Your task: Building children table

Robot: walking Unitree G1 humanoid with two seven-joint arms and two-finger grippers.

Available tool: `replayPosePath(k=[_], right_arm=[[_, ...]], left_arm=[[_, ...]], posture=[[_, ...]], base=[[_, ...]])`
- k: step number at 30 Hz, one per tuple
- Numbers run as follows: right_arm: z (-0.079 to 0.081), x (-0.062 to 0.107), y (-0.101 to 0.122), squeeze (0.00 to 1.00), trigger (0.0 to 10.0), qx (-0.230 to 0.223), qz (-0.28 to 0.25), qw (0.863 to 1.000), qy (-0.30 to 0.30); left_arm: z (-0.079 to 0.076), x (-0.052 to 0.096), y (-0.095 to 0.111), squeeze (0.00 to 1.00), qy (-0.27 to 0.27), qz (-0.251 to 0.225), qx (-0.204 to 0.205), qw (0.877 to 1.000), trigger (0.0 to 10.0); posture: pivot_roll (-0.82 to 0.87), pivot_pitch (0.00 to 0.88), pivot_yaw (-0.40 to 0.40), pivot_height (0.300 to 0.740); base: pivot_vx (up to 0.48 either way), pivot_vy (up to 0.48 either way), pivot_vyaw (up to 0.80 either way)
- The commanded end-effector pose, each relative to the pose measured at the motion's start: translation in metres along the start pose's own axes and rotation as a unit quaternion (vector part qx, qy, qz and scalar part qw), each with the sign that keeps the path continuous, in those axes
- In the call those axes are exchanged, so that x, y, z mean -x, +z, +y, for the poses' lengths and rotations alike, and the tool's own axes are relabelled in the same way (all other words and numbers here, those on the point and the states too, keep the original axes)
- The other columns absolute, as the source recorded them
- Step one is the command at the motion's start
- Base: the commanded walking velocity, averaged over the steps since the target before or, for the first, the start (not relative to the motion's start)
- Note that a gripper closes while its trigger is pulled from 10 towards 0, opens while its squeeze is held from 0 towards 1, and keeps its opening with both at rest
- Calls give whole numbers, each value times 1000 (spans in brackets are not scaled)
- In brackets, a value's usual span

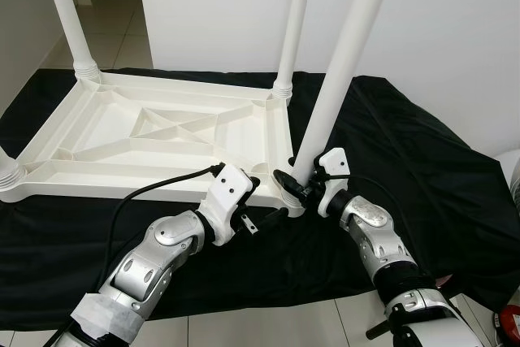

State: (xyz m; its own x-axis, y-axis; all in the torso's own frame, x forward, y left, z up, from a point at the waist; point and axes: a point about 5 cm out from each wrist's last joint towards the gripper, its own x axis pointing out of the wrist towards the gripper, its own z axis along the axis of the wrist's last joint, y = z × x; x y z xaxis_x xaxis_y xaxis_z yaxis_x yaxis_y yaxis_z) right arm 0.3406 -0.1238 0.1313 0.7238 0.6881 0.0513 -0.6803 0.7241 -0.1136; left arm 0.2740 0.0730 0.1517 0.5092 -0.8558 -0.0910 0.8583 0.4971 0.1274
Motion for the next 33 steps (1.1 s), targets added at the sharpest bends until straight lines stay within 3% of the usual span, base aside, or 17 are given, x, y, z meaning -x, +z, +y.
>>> replayPosePath(k=[1, 2, 3, 10, 13, 17, 20, 21, 23, 32, 33], right_arm=[[3, 4, -12, 0, 0, -13, 26, 1000, 7], [2, 5, -13, 0, 3608, -16, 29, 999, -6], [-1, 5, -14, 0, 10000, -21, 39, 999, -27], [1, -3, -10, 0, 10000, -41, 46, 994, -86], [2, -4, -7, 0, 10000, -72, 37, 982, -172], [6, -3, -8, 0, 10000, -86, 33, 976, -199], [24, -4, -11, 0, 10000, -99, 40, 955, -276], [24, -4, -11, 0, 10000, -99, 40, 955, -276], [33, -5, -13, 0, 10000, -100, 53, 942, -317], [32, -4, -5, 0, 10000, -93, 45, 935, -339], [30, -2, -4, 808, 10000, -92, 45, 934, -343]], left_arm=[[-7, -1, 1, 0, -46, -2, -3, 999, 10000], [-7, -1, 2, 0, -46, -2, -3, 999, 10000], [-7, 0, 1, 0, -45, -2, -3, 999, 10000], [-7, 0, 1, 0, -46, 0, -2, 999, 10000], [-7, 2, 1, 0, -42, 0, -2, 999, 10000], [-6, 3, 0, 0, -39, 0, -1, 999, 10000], [-7, 3, 0, 0, -39, -2, 4, 999, 10000], [-7, 3, 0, 0, -39, -2, 4, 999, 10000], [-10, 2, 2, 0, -45, -9, 12, 999, 10000], [-10, 1, 3, 0, -51, -9, 11, 999, 10000], [-10, 1, 4, 0, -53, -11, 12, 998, 10000]], posture=[[77, 11, -78, 740], [77, 11, -78, 740], [74, 16, -77, 740], [74, 17, -78, 740], [81, 17, -85, 740], [81, 17, -85, 740], [80, 20, -86, 740], [80, 20, -86, 740], [77, 20, -83, 740], [65, 23, -79, 740], [65, 22, -79, 740]], base=[[0, 0, 0], [0, 0, 0], [0, 0, 0], [0, 0, 0], [0, 0, 0], [0, 0, 0], [0, 0, 0], [0, 0, 0], [0, 0, 0], [0, 0, 0], [0, 0, 0]])
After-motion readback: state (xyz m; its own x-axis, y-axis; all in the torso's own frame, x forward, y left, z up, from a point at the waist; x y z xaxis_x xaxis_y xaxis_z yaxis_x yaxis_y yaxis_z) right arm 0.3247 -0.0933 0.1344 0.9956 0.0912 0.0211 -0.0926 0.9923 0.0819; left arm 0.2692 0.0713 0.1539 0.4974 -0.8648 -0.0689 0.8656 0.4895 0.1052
